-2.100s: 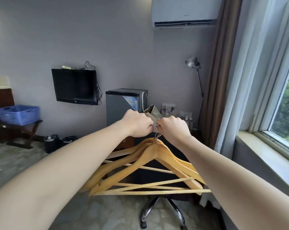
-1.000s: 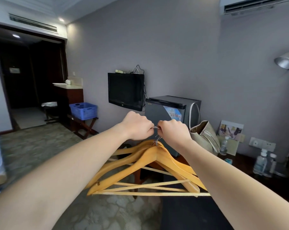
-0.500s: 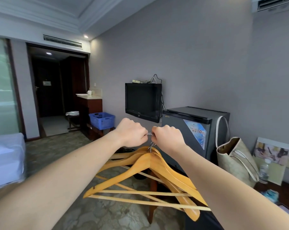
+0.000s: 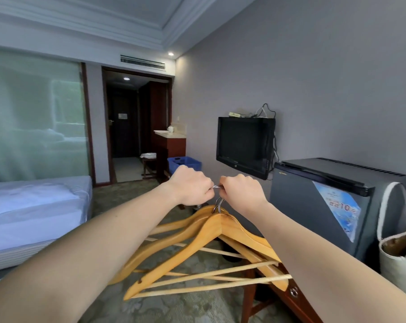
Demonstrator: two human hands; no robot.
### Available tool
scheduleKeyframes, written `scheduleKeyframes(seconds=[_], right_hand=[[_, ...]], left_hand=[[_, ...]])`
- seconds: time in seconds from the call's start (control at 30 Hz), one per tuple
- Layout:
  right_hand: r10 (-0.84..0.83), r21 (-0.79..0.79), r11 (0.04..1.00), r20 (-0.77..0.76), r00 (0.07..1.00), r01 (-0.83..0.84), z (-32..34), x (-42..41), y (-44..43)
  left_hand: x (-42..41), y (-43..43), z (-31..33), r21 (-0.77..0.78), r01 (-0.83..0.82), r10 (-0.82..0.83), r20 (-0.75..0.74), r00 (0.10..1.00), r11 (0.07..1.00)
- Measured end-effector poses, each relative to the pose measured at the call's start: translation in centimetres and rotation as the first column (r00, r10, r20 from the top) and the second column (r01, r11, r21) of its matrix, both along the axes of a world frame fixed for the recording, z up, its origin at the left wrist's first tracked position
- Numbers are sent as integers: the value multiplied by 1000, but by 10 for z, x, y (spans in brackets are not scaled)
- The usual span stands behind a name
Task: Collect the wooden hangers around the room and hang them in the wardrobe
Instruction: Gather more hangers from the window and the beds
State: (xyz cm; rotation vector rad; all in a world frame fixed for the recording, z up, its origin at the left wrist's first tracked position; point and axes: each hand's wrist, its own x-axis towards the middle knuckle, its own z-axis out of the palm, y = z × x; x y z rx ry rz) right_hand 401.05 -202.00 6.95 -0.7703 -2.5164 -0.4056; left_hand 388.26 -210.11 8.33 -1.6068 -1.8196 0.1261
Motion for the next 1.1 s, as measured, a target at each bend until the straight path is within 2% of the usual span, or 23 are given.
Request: scheduleKeyframes(seconds=[0.17,0.53,1.1], right_hand=[[103,36,994,11,995,-103,-4,-40,37],[302,57,951,31,953,-304,-4,-125,101],[495,107,859,71,866,-500,-26,-241,105]], left_hand=[[-36,24,-4,22,-53,53,-3,999,998],[-95,61,1,-42,-265,267,35,963,963],[-188,43,-24,-100,-478,484,46,874,872]])
